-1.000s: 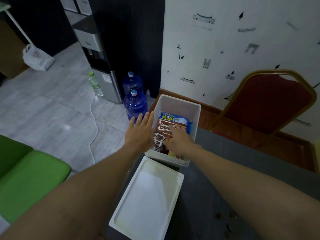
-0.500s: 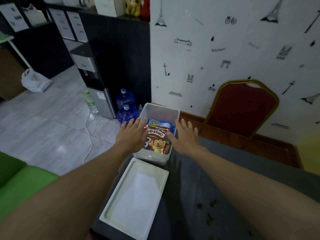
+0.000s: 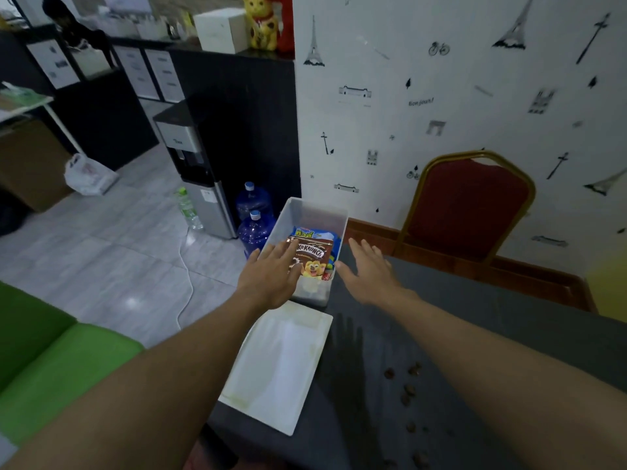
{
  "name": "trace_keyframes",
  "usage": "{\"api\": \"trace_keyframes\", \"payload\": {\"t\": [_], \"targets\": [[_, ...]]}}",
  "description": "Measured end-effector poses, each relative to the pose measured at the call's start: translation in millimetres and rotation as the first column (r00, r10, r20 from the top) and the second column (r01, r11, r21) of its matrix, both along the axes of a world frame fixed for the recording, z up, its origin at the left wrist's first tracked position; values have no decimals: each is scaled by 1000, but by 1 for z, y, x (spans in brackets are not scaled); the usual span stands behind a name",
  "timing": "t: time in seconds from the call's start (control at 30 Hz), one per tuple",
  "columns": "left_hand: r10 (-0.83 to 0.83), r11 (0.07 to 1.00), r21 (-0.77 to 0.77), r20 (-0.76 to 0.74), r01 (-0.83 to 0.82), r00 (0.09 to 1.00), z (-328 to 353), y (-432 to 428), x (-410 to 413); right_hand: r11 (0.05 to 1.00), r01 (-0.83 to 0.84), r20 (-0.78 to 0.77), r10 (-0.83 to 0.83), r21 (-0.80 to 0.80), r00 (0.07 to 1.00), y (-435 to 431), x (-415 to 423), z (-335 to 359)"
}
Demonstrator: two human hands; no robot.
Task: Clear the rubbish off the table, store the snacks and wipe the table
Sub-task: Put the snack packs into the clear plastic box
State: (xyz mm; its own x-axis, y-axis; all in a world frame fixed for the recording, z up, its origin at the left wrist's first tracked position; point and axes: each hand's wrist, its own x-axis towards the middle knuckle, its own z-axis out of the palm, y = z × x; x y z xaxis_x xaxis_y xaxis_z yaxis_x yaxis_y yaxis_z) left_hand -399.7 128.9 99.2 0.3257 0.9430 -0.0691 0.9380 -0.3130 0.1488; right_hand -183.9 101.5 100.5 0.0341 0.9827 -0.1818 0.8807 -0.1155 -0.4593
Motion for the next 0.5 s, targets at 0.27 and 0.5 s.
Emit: {"api": "trace_keyframes", "payload": {"t": [0.27,0.5], "targets": [[-151,986,72,43,148,988,-12,-14,-35,985,168,-97,-164,36,982,-23,-25,-17],[-259,966,15,82,259,962,-55,-31,-85,953,290,-56,-295,-87,954,-50,-64,-56]]}}
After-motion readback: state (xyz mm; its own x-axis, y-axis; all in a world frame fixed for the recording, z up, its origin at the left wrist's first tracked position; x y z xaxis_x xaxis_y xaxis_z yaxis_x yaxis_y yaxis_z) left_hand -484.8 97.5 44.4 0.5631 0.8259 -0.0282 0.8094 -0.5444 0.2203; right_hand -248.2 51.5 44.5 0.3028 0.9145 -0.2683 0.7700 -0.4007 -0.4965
